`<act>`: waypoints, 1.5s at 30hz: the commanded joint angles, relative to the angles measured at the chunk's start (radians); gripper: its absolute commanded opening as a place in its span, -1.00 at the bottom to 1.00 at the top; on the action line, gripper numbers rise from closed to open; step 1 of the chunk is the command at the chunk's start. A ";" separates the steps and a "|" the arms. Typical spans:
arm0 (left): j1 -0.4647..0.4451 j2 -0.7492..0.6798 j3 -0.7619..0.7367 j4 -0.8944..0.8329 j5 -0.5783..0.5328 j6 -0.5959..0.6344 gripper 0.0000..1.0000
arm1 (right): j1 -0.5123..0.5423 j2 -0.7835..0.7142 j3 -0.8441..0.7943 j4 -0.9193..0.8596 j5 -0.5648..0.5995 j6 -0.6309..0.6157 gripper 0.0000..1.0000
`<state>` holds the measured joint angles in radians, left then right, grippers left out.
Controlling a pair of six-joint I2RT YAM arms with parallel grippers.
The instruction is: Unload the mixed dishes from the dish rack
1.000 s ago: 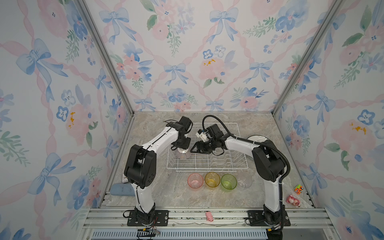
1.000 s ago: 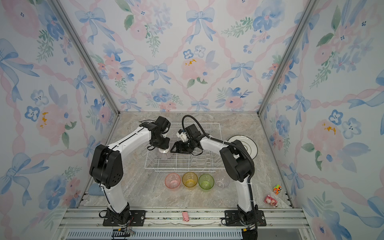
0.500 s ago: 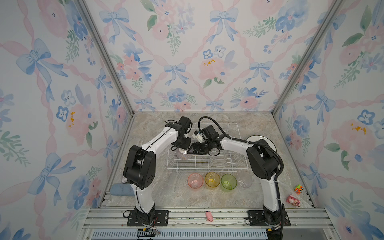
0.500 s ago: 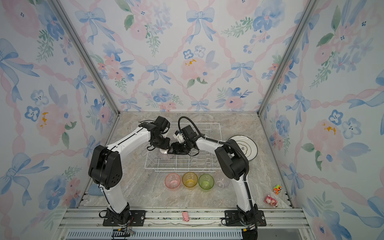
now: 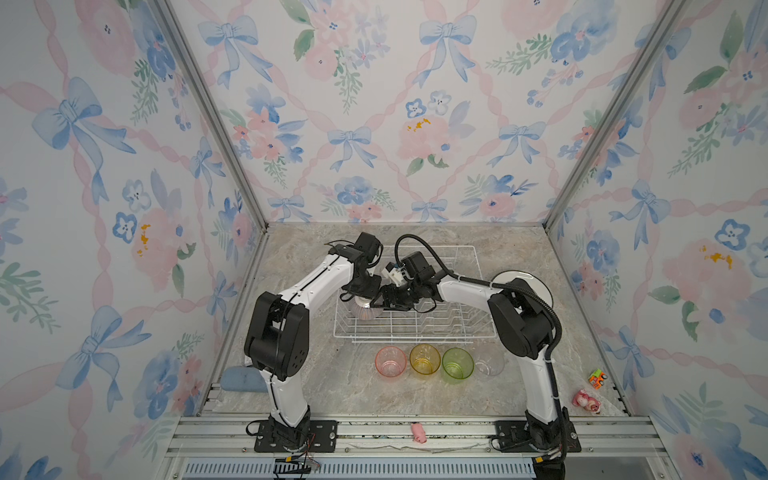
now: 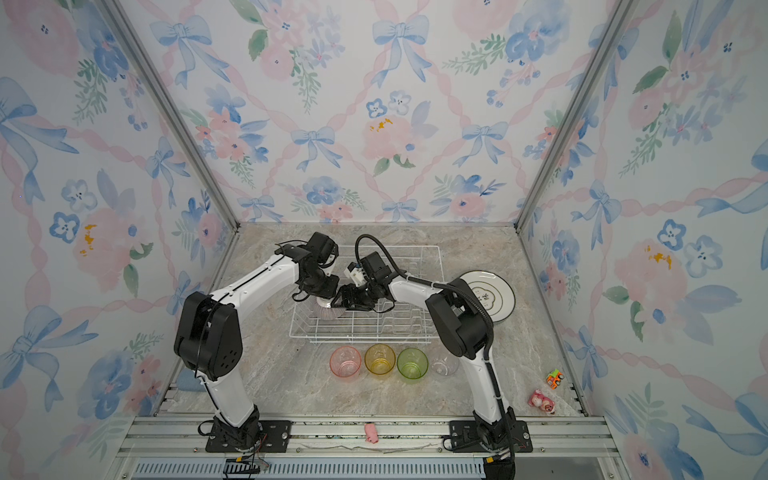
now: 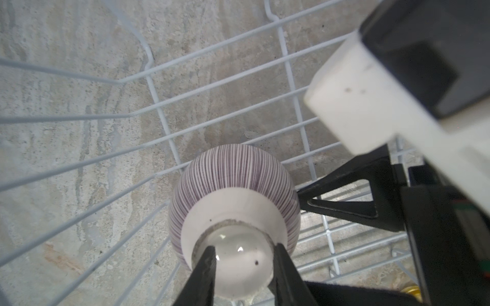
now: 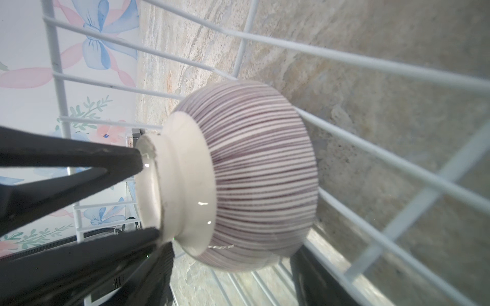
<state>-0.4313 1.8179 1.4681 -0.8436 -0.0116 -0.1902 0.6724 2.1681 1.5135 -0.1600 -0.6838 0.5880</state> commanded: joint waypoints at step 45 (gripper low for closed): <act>0.054 -0.064 -0.028 -0.037 -0.056 0.018 -0.35 | -0.008 -0.102 -0.179 0.473 -0.042 0.214 0.39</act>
<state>-0.3859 1.7809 1.4555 -0.8486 -0.0475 -0.1856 0.6621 2.1185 1.3270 0.2359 -0.7033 0.7895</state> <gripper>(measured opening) 0.325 0.695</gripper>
